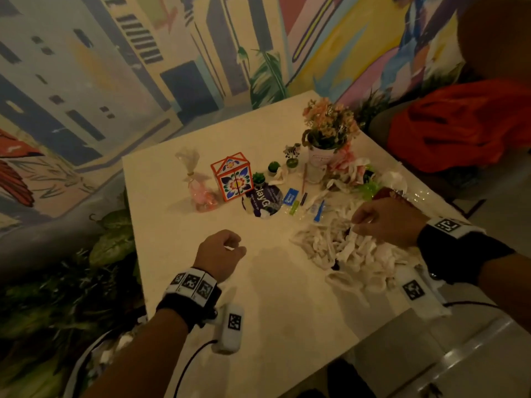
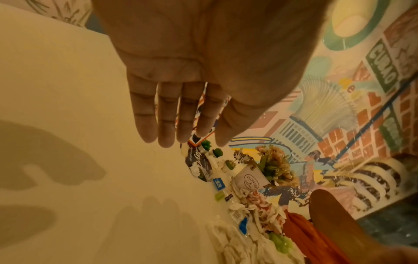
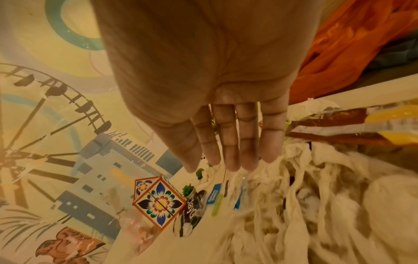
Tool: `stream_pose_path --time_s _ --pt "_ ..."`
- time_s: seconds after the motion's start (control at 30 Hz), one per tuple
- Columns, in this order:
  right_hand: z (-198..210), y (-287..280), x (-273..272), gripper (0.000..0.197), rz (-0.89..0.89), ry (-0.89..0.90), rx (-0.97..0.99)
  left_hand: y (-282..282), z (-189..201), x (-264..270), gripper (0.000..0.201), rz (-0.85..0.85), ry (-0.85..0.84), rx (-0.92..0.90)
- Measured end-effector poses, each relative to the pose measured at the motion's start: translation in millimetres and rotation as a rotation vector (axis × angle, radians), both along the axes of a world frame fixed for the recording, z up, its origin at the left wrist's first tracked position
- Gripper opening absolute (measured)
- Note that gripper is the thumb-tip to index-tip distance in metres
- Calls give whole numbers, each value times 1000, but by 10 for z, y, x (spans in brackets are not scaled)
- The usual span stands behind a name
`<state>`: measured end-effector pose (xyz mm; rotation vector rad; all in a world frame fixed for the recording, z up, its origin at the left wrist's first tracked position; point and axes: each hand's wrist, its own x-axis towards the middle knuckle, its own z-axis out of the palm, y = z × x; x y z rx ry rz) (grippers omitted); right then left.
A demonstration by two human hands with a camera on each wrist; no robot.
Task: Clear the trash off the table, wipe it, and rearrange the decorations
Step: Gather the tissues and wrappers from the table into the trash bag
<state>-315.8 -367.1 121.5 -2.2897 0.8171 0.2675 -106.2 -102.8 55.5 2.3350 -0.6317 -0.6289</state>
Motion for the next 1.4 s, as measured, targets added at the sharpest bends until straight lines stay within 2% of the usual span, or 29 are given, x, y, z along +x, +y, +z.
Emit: stream_pose_path --time_s 0.2,0.37,0.53,0.63,0.87,0.97,1.03,1.17,1.4 --pt "-37 -856 202 18 5 22 -30 -982 -54 99 48 -14 -106 111" --pt "-163 -1444 431 24 15 33 -88 -1753 -156 172 73 -49 -103 241" --pt "-427 -1811 660 55 74 109 -177 -2242 -299 253 92 -166 -158 396" --pt "-601 -1983 803 79 110 177 -186 -2449 -382 350 105 -169 -72 483" --pt "-818 -2108 1076 101 171 328 -147 -2661 -548 459 130 -156 15 572" --pt "-876 -2095 1158 108 218 331 -97 -2687 -573 374 127 -139 13 569" --pt "-1104 -2184 1203 108 253 344 -96 -2703 -553 265 122 -140 -1 569" --pt "-1007 -2075 1198 94 285 348 -98 -2728 -573 165 119 -177 -51 550" --pt "-1023 -2010 1121 72 189 328 -91 -2854 -596 102 125 -214 -97 476"
